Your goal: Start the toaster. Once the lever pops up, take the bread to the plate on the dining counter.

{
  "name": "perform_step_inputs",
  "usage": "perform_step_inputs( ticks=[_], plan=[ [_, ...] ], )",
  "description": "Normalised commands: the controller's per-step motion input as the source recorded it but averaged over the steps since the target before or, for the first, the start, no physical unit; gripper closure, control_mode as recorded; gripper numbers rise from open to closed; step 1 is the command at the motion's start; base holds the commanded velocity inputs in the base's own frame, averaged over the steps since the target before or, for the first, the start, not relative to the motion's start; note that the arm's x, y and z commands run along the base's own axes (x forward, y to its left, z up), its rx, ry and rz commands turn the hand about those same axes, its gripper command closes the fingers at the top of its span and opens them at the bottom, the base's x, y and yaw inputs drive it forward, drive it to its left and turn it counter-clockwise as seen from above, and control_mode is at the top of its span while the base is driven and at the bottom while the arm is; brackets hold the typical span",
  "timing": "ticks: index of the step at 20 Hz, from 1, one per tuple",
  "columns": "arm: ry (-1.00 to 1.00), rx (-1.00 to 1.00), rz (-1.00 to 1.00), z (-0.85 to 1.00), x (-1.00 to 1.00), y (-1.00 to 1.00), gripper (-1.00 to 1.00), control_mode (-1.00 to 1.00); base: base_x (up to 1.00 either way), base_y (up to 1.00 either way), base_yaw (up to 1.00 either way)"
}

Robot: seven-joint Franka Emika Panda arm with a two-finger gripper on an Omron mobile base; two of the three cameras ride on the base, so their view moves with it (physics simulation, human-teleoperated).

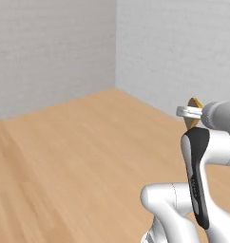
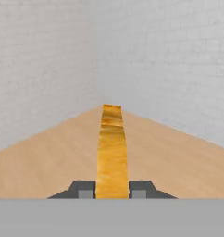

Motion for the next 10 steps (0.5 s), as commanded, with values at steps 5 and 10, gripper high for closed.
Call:
perform_step_inputs(
  ticks=[5, 10],
  plan=[
    [0.00, 0.00, 0.00, 0.00, 0.00, 0.00, 1.00, 1.00, 1.00, -0.25, 0.49],
    [0.00, 0.00, 0.00, 0.00, 0.00, 0.00, 1.00, 1.00, 1.00, -0.27, 0.36]
  ],
)
